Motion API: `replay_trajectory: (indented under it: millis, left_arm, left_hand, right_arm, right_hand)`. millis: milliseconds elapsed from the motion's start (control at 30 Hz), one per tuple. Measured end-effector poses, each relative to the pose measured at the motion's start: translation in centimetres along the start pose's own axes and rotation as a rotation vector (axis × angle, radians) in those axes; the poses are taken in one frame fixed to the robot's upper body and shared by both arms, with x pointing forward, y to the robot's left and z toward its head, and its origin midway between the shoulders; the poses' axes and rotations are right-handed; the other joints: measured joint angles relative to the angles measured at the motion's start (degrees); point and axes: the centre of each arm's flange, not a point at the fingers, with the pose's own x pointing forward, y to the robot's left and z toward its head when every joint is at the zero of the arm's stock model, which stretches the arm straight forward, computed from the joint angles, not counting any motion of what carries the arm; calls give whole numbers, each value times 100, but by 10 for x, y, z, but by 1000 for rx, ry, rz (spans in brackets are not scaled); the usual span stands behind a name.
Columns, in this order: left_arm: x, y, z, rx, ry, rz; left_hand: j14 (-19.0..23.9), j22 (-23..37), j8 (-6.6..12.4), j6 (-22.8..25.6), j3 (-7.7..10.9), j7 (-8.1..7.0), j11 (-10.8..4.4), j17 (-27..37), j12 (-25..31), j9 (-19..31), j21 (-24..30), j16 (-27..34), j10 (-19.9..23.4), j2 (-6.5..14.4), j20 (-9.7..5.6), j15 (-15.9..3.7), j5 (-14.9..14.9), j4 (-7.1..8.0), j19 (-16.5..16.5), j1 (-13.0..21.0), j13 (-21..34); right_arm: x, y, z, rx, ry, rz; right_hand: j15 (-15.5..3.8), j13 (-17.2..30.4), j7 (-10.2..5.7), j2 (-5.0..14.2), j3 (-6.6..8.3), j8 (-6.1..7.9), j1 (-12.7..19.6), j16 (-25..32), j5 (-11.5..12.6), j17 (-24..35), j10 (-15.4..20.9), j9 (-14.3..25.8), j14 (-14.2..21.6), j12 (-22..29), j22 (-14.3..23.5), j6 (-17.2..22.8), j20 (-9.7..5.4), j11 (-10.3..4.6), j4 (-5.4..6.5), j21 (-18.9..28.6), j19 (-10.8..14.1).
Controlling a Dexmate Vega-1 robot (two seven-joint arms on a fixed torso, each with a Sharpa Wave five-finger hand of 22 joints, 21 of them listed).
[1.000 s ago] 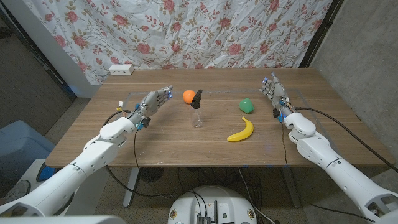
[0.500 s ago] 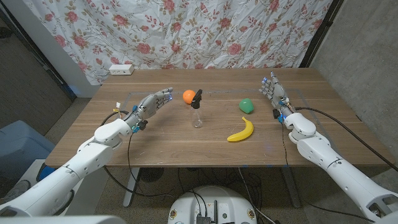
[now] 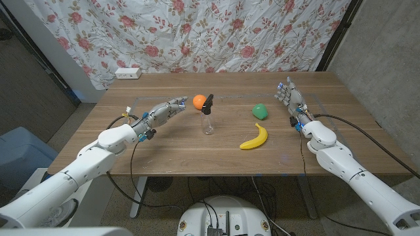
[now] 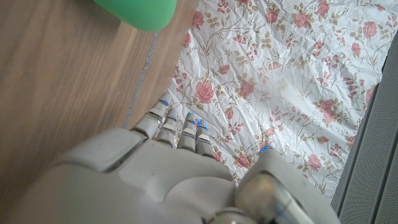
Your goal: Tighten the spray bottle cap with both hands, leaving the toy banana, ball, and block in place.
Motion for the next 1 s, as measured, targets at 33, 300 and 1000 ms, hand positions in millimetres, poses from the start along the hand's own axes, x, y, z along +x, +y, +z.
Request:
replay_trajectory:
  millis: [33,300,1000]
  left_arm:
    - [0,-1,1,12,6,-10]
    - [3,-4,4,89,40,-59]
    - [12,-14,5,260,57,-73]
  left_hand:
    - [2,0,-21,-29,0,14,0,0,0,0,0,0,0,-6,0,-2,0,0,0,2,0]
    - [-92,0,-43,-234,23,-32,10,0,0,-1,0,3,-132,-80,-30,-4,0,23,-30,138,0]
    - [-138,0,-54,-542,47,-72,-33,-1,27,-1,27,32,-232,-253,-11,-40,0,-1,-67,415,-1]
  right_arm:
    - [-1,0,0,-1,1,2]
    - [-6,1,0,-4,4,8]
    - [-17,0,0,-1,6,-1]
  right_hand:
    - [0,0,0,0,0,0,0,0,0,-6,0,0,0,0,0,0,0,0,0,0,0]
    - [0,-28,0,0,0,0,0,0,21,-26,0,0,0,0,0,0,0,0,0,0,0]
    - [0,-79,0,0,0,0,0,-1,18,-106,0,0,0,0,0,0,0,0,0,0,0]
